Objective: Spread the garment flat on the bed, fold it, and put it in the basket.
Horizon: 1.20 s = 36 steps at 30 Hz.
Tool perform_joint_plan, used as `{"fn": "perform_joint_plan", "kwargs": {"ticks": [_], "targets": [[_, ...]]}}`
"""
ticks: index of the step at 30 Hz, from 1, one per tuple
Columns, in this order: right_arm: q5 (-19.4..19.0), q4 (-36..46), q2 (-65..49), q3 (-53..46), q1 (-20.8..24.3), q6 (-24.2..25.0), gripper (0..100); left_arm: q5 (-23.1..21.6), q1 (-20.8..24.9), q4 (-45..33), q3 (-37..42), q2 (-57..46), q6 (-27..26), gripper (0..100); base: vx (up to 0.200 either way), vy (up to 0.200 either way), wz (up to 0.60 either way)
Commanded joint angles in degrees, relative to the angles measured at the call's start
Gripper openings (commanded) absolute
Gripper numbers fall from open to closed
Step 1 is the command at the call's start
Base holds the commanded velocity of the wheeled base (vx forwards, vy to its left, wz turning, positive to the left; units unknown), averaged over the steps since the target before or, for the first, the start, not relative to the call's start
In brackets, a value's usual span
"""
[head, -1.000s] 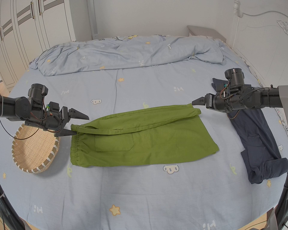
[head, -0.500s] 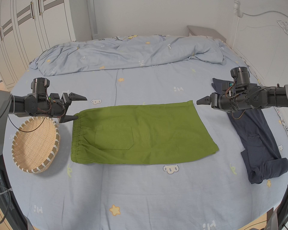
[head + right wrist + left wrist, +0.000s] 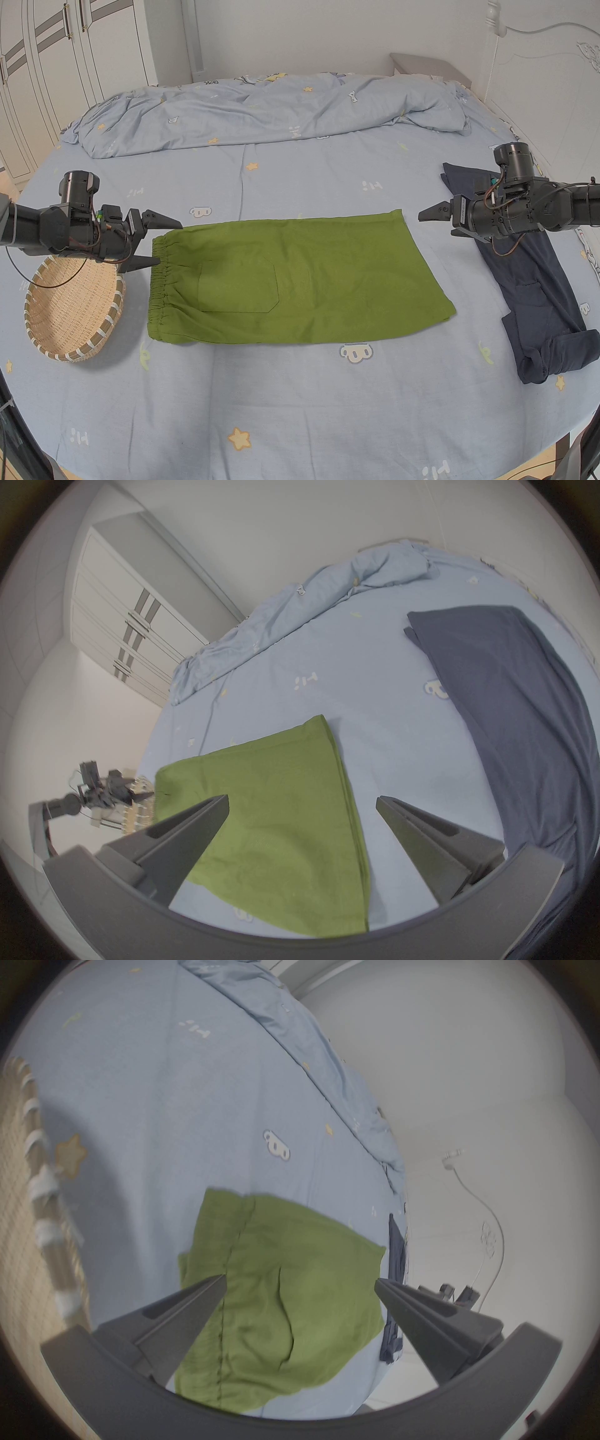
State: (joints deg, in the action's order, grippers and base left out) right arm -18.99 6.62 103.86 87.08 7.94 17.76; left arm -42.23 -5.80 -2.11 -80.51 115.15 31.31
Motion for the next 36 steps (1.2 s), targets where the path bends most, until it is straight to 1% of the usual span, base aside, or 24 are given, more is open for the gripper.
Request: {"fn": "perform_joint_plan", "kwargs": {"ticks": [1, 2, 3, 6, 8, 9, 10, 12, 13, 17, 28, 36], "targets": [[-8.25, -0.29, -7.45, -7.89, -4.77, 4.56, 100, 2.41, 0.27, 0.18, 14.06, -14.43, -8.19, 100, 0.000, 0.000, 0.00], [-8.25, -0.29, -7.45, -7.89, -4.77, 4.56, 100, 2.41, 0.27, 0.18, 14.06, -14.43, -8.19, 100, 0.000, 0.000, 0.00], [-8.96, -1.08, -7.45, -8.24, -5.30, 3.51, 100, 4.35, 0.44, 0.26, 15.82, -14.43, -10.04, 100, 0.000, 0.000, 0.00], [-9.40, -2.31, -7.45, -8.59, -5.12, 3.42, 100, 7.25, 1.32, 0.97, 17.84, -12.76, -12.94, 100, 0.000, 0.000, 0.00], [-9.40, -2.22, -7.54, -9.03, -4.95, 3.42, 100, 8.74, 2.55, 2.20, 19.07, -12.06, -14.08, 100, 0.000, 0.000, 0.00], [-9.40, -2.22, -7.54, -9.03, -4.95, 3.42, 100, 8.74, 2.55, 2.20, 19.07, -12.06, -14.08, 100, 0.000, 0.000, 0.00], [-9.40, -2.40, -7.71, -9.91, -4.77, 3.33, 100, 9.88, 3.52, 4.92, 20.83, -10.39, -14.78, 100, 0.000, 0.000, 0.00], [-9.40, -2.40, -7.80, -10.00, -4.77, 3.33, 100, 9.97, 3.69, 5.98, 21.18, -9.95, -14.87, 100, 0.000, 0.000, 0.00], [-9.40, -2.40, -7.80, -10.00, -4.77, 3.33, 100, 9.88, 3.96, 8.44, 22.06, -8.63, -14.78, 100, 0.000, 0.000, 0.00], [-9.40, -2.40, -7.62, -9.91, -4.77, 3.24, 100, 10.24, 4.22, 10.19, 22.41, -6.70, -14.87, 100, 0.000, 0.000, 0.00], [-9.40, -2.40, -7.45, -10.09, -3.63, 3.16, 100, 10.15, 1.94, 10.37, 21.88, -6.78, -14.96, 100, 0.000, 0.000, 0.00], [-9.31, -2.40, -7.36, -10.09, -3.63, 3.16, 100, 10.32, 2.64, 11.43, 21.09, -3.71, -14.96, 100, 0.000, 0.000, 0.00]]}}
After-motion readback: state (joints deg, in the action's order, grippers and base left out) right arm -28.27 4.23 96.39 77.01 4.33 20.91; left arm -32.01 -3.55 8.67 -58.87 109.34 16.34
